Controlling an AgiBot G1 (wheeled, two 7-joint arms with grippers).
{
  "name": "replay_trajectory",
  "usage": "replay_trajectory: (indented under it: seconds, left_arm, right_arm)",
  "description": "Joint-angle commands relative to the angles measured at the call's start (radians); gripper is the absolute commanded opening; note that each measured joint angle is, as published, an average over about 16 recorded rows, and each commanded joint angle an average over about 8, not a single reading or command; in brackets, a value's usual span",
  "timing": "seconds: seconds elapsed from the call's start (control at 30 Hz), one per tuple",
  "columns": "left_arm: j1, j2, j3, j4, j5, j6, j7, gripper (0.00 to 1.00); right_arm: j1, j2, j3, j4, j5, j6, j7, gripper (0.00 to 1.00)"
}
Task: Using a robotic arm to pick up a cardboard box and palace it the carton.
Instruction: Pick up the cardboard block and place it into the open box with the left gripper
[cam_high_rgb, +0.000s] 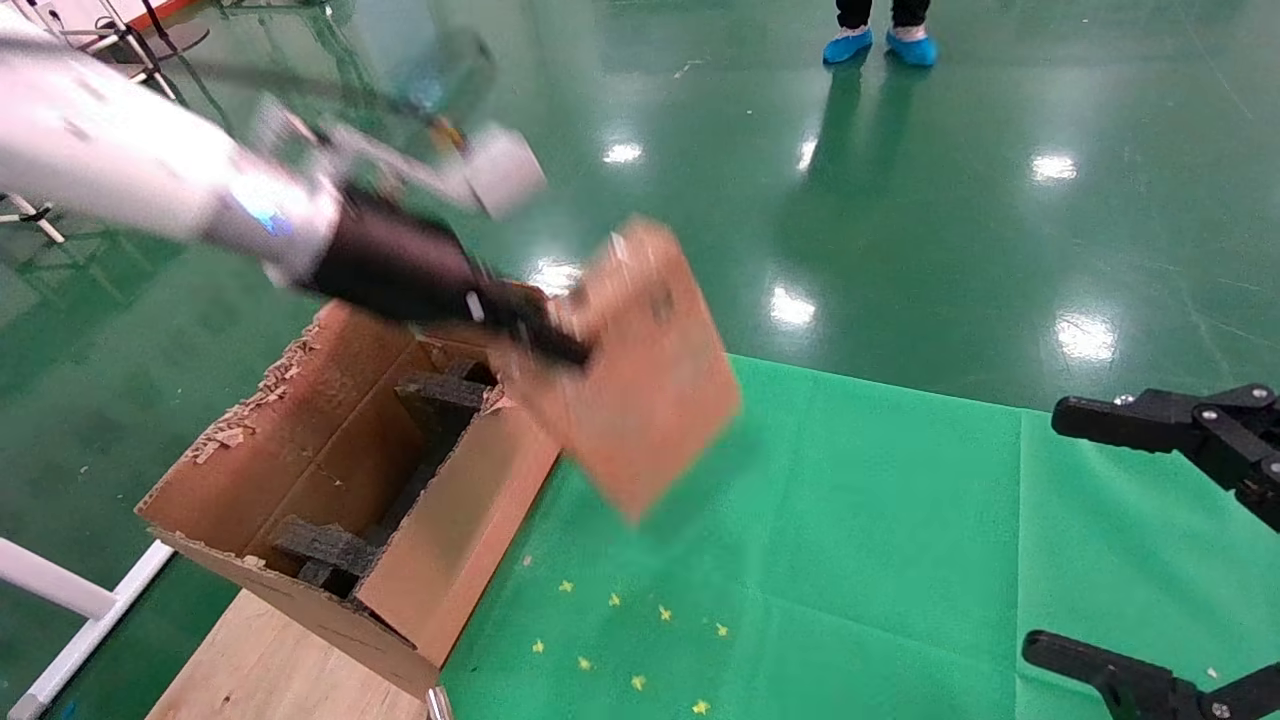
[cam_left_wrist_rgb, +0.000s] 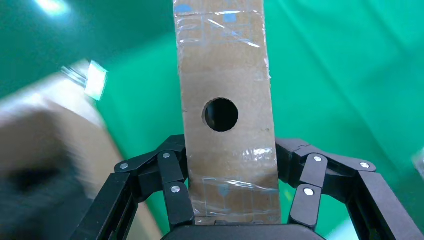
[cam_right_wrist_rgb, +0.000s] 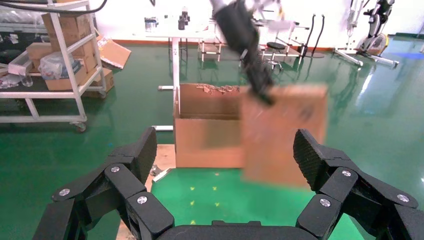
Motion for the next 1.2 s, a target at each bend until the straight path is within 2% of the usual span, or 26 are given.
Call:
replay_trajectory:
  seconds: [0.03, 0.27, 0.5, 0.87, 1.2]
  left_arm:
    - [-0.034, -0.021, -0.025, 0.021, -0.005, -0.025, 0.008, 0.00]
    - [-0.155, -0.060, -0.031, 0.124, 0.111, -0.079, 0.069, 0.00]
    - [-0.203, -0.095, 0.005, 0.267, 0.231, -0.105, 0.136, 0.00]
    - [-0.173, -0.142, 0.044, 0.440, 0.305, -0.140, 0.242, 0.00]
    - [-0.106, -0.126, 0.064, 0.572, 0.322, -0.189, 0.313, 0.00]
  right_arm:
    - [0.000, 0.000, 0.000, 0.000, 0.000, 0.000, 0.000, 1.00]
    - [0.000, 0.000, 0.000, 0.000, 0.000, 0.000, 0.000, 1.00]
    - [0.000, 0.000, 0.000, 0.000, 0.000, 0.000, 0.000, 1.00]
    - [0.000, 0.000, -0.001, 0.000, 0.000, 0.000, 0.000, 1.00]
    - [0.000, 0.000, -0.001, 0.000, 0.001, 0.000, 0.000, 1.00]
